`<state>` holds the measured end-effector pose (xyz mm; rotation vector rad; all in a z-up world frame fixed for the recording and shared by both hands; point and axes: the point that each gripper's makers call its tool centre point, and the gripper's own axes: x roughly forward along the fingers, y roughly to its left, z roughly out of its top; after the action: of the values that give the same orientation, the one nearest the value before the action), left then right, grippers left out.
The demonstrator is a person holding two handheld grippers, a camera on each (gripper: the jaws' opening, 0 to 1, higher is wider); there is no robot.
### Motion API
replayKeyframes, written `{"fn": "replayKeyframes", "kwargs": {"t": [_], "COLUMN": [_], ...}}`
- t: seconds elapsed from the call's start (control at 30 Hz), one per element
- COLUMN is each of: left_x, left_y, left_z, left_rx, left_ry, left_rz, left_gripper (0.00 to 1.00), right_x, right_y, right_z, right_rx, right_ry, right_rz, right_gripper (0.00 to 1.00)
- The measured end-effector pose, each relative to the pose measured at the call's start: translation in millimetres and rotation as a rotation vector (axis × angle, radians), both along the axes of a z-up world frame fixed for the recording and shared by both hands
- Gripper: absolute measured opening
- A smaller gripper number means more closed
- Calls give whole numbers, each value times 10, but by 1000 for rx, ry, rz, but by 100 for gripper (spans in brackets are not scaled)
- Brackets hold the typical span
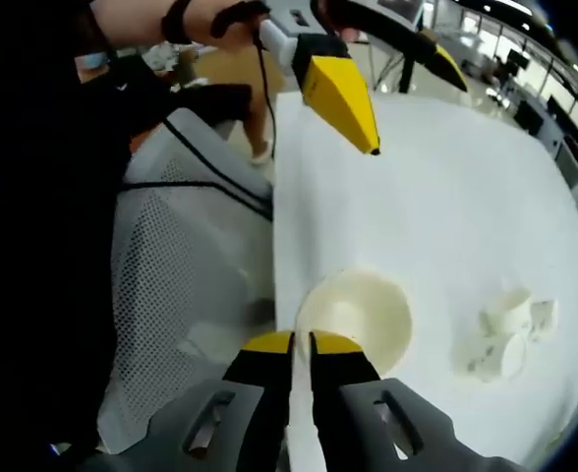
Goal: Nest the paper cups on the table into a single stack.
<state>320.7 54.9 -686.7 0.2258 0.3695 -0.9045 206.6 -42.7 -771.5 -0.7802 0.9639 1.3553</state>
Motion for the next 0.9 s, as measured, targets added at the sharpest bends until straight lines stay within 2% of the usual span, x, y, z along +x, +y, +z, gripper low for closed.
{"fn": "replayKeyframes", "kwargs": {"t": [0.27, 0.53, 0.6, 0.77, 0.83, 0.9], "left_x": [0, 0, 7, 39, 45, 57], "left_y": [4, -12, -12, -25, -18, -7], "left_z": [22, 22, 27, 91, 90, 93], "left_rx": [-7, -7, -8, -19, -17, -27], "left_ry": [-1, -1, 0, -10, -7, -1], "left_rz": [4, 1, 3, 4, 5, 12], "left_gripper": [95, 95, 95, 95, 95, 95], "right_x": [-43, -20, 11, 111, 122, 130], "right_y": [-22, -34, -47, -25, -82, -107], "right_z": [-13, 107, 167, 444, 486, 523], "right_rx": [-11, 27, 63, 234, 249, 269], "right_ry": [-2, -21, -8, 15, 30, 24], "right_rz": [14, -7, -58, -193, -239, -251], "right_gripper": [6, 9, 9, 10, 10, 10]}}
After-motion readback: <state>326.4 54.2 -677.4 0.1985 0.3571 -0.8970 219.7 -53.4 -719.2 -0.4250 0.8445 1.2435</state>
